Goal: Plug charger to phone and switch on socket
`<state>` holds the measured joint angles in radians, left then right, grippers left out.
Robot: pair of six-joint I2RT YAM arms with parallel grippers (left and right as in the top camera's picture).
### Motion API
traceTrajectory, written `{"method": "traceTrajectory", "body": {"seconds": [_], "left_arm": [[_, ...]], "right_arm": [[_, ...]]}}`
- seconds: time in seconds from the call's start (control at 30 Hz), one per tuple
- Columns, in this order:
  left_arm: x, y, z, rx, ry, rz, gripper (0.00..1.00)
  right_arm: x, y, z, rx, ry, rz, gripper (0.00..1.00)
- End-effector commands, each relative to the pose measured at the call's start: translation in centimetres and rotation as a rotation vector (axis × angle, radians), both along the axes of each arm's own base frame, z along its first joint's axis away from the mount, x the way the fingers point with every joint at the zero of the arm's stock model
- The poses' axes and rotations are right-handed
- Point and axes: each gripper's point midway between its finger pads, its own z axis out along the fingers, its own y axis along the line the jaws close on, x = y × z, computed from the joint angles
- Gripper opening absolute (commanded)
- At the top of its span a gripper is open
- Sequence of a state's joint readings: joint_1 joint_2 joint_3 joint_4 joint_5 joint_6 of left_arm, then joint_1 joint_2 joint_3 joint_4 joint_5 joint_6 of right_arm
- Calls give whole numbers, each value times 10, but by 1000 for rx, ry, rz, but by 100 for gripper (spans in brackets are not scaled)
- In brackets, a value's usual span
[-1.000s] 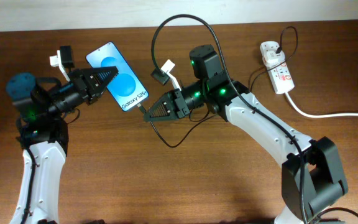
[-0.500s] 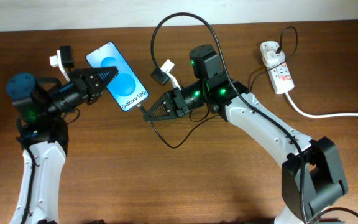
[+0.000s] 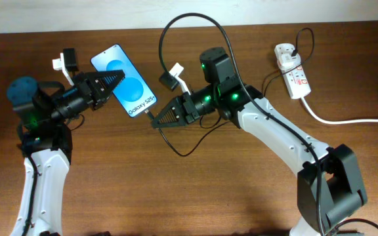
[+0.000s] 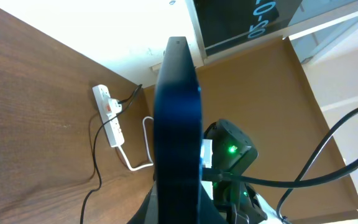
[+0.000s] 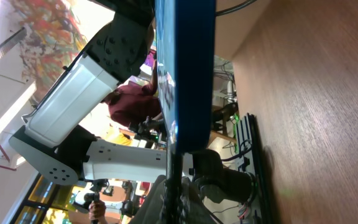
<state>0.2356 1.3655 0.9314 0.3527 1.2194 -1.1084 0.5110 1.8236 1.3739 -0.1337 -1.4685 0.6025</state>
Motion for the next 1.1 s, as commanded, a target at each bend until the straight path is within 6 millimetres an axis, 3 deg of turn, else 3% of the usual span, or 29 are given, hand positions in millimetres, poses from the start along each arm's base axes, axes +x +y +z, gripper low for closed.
{"method": "traceTrajectory", "body": {"seconds": [0.0, 0.7, 1.07], "left_arm": [[-6, -4, 10, 4, -29, -36, 0], [-21, -22, 18, 17, -93, -150, 0], [-23, -23, 18, 17, -93, -161, 0]], "right_arm": [[-4, 5, 4, 9, -15, 15, 4], [3, 6, 10, 32, -63, -4, 4], [17, -5, 11, 34, -71, -42, 4]]}}
